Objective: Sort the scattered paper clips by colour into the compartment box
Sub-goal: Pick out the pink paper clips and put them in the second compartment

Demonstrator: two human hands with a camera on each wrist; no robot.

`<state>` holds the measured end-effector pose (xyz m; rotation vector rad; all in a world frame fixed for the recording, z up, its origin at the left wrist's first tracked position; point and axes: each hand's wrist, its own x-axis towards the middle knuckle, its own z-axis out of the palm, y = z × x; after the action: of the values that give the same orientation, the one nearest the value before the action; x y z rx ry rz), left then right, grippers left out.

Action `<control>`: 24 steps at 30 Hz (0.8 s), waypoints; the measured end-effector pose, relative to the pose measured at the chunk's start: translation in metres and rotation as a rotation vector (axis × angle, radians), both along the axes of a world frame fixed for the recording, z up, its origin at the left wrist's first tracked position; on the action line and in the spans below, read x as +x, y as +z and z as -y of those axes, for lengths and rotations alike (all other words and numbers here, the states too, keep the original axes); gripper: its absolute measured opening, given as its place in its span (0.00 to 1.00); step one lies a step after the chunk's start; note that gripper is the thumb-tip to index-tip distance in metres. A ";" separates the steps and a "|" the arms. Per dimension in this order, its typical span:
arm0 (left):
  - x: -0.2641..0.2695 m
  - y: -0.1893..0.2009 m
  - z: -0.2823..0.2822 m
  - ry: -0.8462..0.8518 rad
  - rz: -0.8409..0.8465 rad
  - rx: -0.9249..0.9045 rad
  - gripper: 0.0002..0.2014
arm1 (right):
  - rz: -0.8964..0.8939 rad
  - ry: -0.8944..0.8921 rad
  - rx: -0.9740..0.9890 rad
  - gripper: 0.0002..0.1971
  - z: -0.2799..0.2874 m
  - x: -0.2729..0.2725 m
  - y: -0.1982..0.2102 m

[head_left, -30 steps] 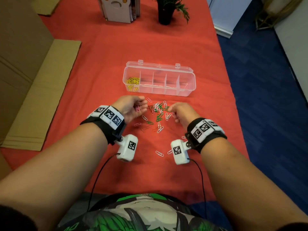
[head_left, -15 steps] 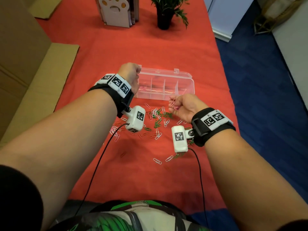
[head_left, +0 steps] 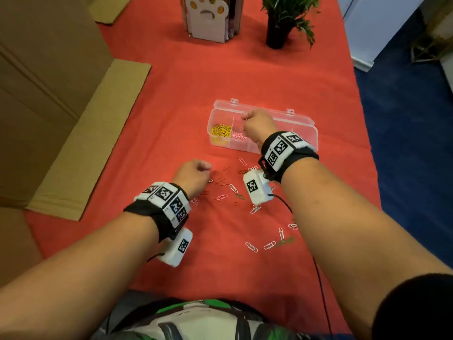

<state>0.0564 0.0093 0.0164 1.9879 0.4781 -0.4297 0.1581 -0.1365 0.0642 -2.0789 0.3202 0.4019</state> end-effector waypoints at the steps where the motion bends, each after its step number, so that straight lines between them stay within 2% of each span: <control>1: -0.005 -0.002 -0.001 -0.013 0.004 0.024 0.11 | 0.003 0.040 -0.029 0.14 -0.004 0.002 0.002; 3: -0.013 -0.007 -0.004 -0.053 0.016 0.060 0.10 | -0.021 0.122 -0.112 0.22 -0.010 0.006 0.009; 6: -0.023 -0.012 -0.005 -0.152 0.022 0.139 0.09 | -0.031 0.177 -0.203 0.22 -0.010 0.007 0.017; 9: -0.028 -0.013 -0.002 -0.269 0.060 0.231 0.08 | 0.028 0.107 -0.176 0.20 0.002 0.000 0.017; 12: -0.029 -0.013 0.004 -0.378 0.101 0.308 0.10 | 0.020 0.093 -0.147 0.17 0.019 -0.022 0.005; 16: -0.028 -0.015 0.011 -0.490 0.148 0.402 0.10 | -0.033 0.321 -0.486 0.10 0.034 -0.068 -0.023; 18: -0.027 -0.016 0.014 -0.531 0.143 0.451 0.09 | -0.019 0.360 -0.579 0.11 0.033 -0.083 -0.039; 21: -0.026 -0.018 0.018 -0.558 0.141 0.476 0.10 | 0.029 0.319 -0.559 0.17 0.027 -0.096 -0.057; 24: -0.026 -0.021 0.020 -0.592 0.145 0.516 0.11 | 0.079 0.326 -0.542 0.13 0.025 -0.102 -0.068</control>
<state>0.0302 -0.0104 -0.0041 2.6393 -0.1266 -0.5557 0.0558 -0.1613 -0.0035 -2.6855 0.0370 0.4603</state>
